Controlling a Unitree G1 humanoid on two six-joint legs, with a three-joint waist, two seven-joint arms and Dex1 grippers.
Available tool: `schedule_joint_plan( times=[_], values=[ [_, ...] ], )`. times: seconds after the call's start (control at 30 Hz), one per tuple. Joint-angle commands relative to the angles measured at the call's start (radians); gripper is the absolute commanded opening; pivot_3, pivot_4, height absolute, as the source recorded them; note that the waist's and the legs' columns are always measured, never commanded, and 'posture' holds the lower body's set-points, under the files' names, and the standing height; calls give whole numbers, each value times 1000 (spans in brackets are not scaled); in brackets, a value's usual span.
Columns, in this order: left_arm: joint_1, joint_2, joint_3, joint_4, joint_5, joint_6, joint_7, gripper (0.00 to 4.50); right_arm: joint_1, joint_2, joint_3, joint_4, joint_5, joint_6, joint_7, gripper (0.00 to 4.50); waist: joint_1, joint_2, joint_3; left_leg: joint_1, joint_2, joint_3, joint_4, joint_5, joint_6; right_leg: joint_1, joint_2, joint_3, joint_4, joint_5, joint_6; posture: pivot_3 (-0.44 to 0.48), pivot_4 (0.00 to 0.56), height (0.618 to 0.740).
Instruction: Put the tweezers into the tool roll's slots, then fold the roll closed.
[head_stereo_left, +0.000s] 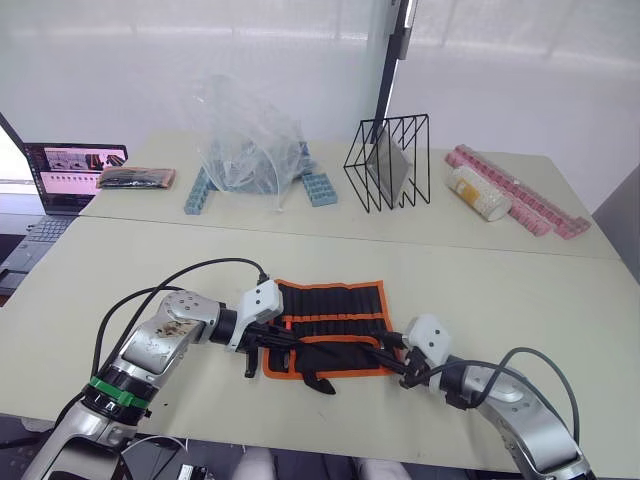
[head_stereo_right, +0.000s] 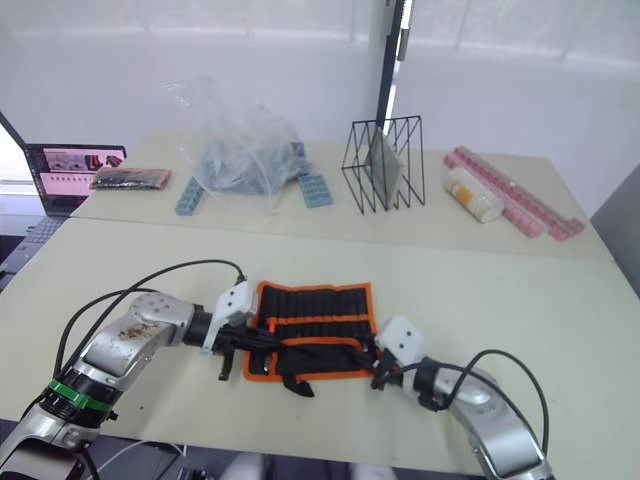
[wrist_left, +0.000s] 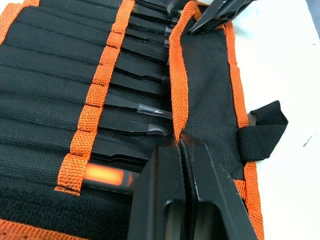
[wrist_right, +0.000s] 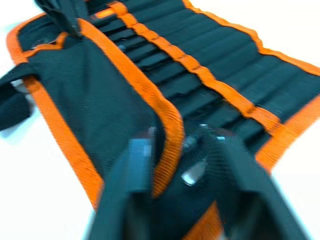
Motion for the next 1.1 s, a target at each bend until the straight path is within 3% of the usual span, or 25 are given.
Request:
schedule_joint_plan(
  times=[0.03,0.17,0.53,0.8,1.1],
  values=[
    [-17,11,29,-26,2,-6,-1,0,-6,0,-58,-82,73,8,20,2589,0,0,0,0,0,0,0,0,0,0,0,0,0,0,0,0,150,720],
    [-25,21,29,-17,18,-48,-11,0,-19,-12,-60,-113,110,2,67,2589,0,0,0,0,0,0,0,0,0,0,0,0,0,0,0,0,150,720],
    [-97,36,32,112,80,-206,-62,0,-113,4,110,-76,-4,-66,122,2589,0,0,0,0,0,0,0,0,0,0,0,0,0,0,0,0,150,720],
    [-85,30,22,121,98,-234,-67,0,-112,20,145,41,-73,-144,118,60,0,0,0,0,0,0,0,0,0,0,0,0,0,0,0,0,150,720],
    [-88,15,57,110,96,-224,-36,0,-126,49,87,93,-54,-133,85,14,1,0,0,0,0,0,0,0,0,0,0,0,0,0,0,0,150,720]
  ],
)
